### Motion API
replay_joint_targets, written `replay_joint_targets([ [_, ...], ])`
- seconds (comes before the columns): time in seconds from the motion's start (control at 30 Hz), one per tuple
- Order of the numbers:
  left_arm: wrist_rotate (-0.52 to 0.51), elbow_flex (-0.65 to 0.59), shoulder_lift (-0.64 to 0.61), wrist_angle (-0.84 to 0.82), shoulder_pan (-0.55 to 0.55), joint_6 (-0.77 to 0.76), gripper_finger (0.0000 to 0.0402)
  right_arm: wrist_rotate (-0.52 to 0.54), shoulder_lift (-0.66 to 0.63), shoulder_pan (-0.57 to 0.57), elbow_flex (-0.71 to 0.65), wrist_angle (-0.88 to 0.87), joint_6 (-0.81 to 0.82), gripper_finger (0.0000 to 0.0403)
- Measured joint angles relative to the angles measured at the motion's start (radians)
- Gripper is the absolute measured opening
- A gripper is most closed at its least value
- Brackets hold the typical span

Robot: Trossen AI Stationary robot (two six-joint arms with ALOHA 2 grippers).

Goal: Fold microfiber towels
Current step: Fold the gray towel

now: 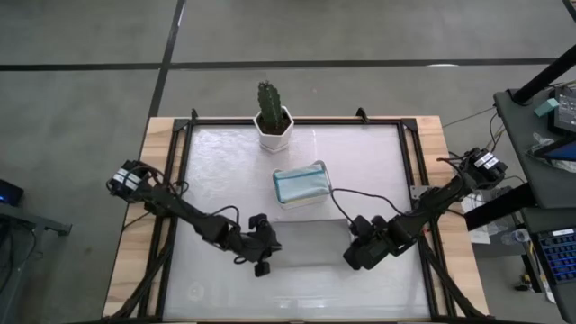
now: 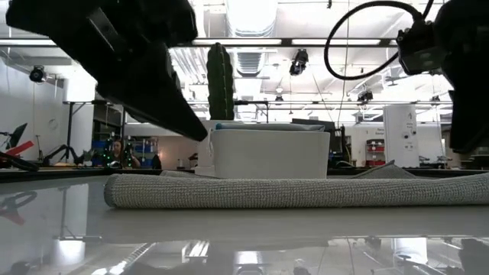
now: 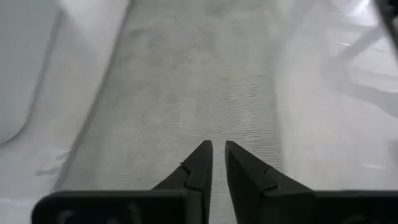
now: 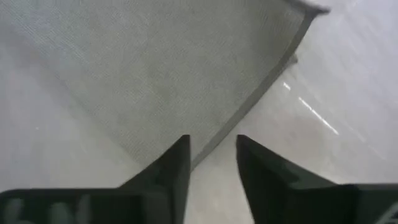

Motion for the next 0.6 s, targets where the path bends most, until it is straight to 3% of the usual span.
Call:
replay_joint_targets([
  [0.17,0.084,0.029,-0.001,-0.001,-0.031,0.041,0.0065,-0.013,0.0,0.0,0.0,-0.002,0.022,0.0184],
  [0.33,0.047,0.035,-0.002,-0.001,-0.052,0.042,0.0131,0.037,0.003,0.0,-0.004,0.0,0.028,0.0247],
  [0.47,0.026,0.025,0.001,-0.001,-0.049,0.036,0.0164,0.066,0.015,0.0,-0.026,0.003,0.049,0.0276],
  [0.6,0.026,0.022,0.01,0.0,-0.051,0.036,0.0171,0.069,0.016,0.0,-0.073,0.064,0.063,0.0285],
])
